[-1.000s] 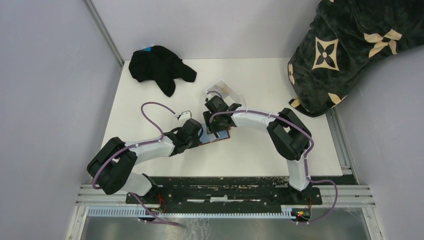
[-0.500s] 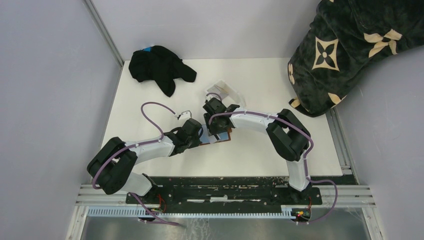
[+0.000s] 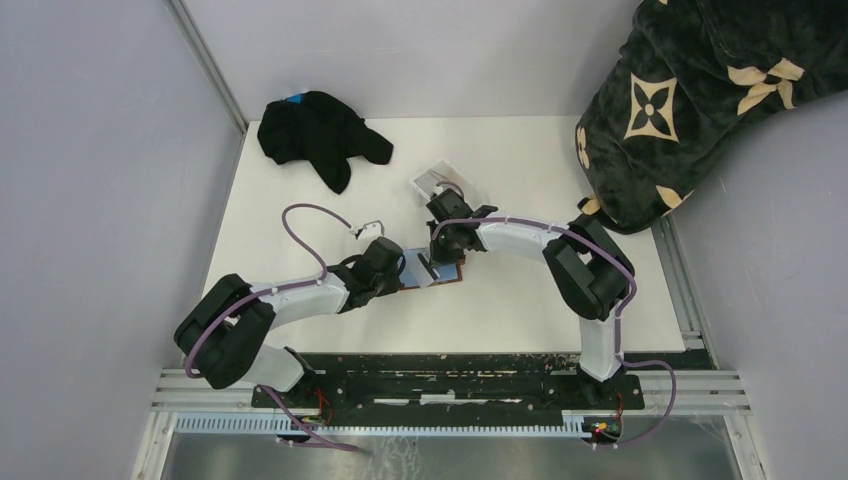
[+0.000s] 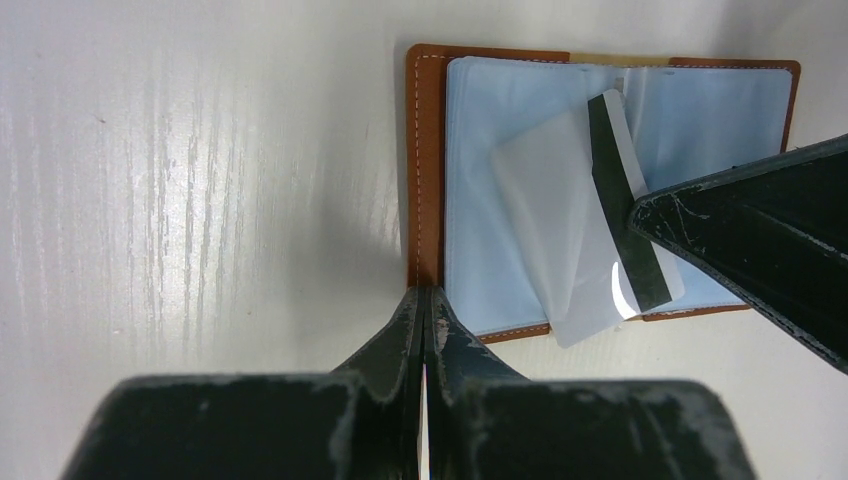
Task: Put the credit cards into the card holder
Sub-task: Insert the credit card into the card holder.
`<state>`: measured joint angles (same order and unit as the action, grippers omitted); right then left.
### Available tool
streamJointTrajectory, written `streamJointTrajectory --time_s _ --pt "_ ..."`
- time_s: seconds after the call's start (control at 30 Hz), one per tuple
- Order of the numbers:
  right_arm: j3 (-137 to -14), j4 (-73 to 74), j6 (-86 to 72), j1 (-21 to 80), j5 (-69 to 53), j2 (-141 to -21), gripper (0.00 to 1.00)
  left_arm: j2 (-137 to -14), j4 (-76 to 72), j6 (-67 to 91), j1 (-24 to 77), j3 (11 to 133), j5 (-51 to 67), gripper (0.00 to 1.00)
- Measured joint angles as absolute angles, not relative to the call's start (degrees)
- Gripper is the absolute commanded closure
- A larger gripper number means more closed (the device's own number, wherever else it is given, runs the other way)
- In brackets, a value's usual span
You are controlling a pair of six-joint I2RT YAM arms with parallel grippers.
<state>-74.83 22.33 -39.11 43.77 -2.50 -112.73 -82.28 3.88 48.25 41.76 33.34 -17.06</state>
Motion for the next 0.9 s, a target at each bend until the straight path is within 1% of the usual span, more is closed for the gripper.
streamJointTrajectory --time_s 0.6,0.9 --pt "-63.59 5.23 -47.97 37.06 -15.40 -110.72 0.99 -82.83 3.11 47.88 41.71 33.26 -16.95 0.97" --pt "-58.46 -2.79 -52.97 35.48 -15.75 -109.43 0.99 -83.74 1.23 47.88 41.69 33.39 -16.86 0.97"
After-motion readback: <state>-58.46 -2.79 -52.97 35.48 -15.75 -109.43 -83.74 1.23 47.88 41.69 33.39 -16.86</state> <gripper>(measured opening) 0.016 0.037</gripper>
